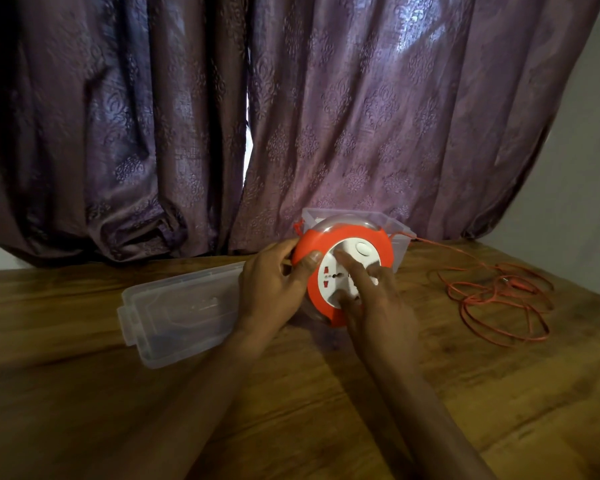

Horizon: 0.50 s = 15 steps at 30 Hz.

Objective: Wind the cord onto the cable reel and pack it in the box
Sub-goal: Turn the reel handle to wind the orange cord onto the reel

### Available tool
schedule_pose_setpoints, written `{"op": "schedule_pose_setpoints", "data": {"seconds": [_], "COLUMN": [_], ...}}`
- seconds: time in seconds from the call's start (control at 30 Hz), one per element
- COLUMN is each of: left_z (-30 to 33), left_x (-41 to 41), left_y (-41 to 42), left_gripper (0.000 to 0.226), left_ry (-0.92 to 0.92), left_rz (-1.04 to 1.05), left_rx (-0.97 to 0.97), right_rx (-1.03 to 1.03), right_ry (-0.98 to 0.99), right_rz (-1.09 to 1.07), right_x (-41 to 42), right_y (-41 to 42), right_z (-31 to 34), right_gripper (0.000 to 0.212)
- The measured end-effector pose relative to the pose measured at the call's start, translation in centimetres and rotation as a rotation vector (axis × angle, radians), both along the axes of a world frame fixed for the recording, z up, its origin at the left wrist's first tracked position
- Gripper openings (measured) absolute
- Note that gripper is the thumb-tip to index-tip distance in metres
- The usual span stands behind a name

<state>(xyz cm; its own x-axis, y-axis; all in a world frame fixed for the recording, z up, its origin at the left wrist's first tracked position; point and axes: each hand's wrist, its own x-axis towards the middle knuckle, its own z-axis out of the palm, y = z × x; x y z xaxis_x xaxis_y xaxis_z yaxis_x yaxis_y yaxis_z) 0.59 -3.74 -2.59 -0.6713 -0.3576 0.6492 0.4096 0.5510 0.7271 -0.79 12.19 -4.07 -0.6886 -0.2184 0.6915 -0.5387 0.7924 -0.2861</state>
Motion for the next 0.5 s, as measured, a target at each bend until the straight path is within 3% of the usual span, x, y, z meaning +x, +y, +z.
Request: {"op": "schedule_pose_setpoints", "data": {"seconds": [0.2,0.5], "left_z": [-0.35,-0.52], "left_x": [0.12,0.19], "left_y": [0.36,0.97], "left_gripper": [0.051,0.049], "left_ry": [0.0,0.016], "left_rz": [0.017,0.016], "left_rx": [-0.053,-0.089], "right_rx": [-0.095,-0.213], "right_ry": [0.046,-0.057], "right_rz": [-0.043,-0.115], "right_x": [0.37,0.53], "right_y": [-0.01,0.03], "right_z": [0.27,0.4], "right_gripper": [0.055,0.06]}}
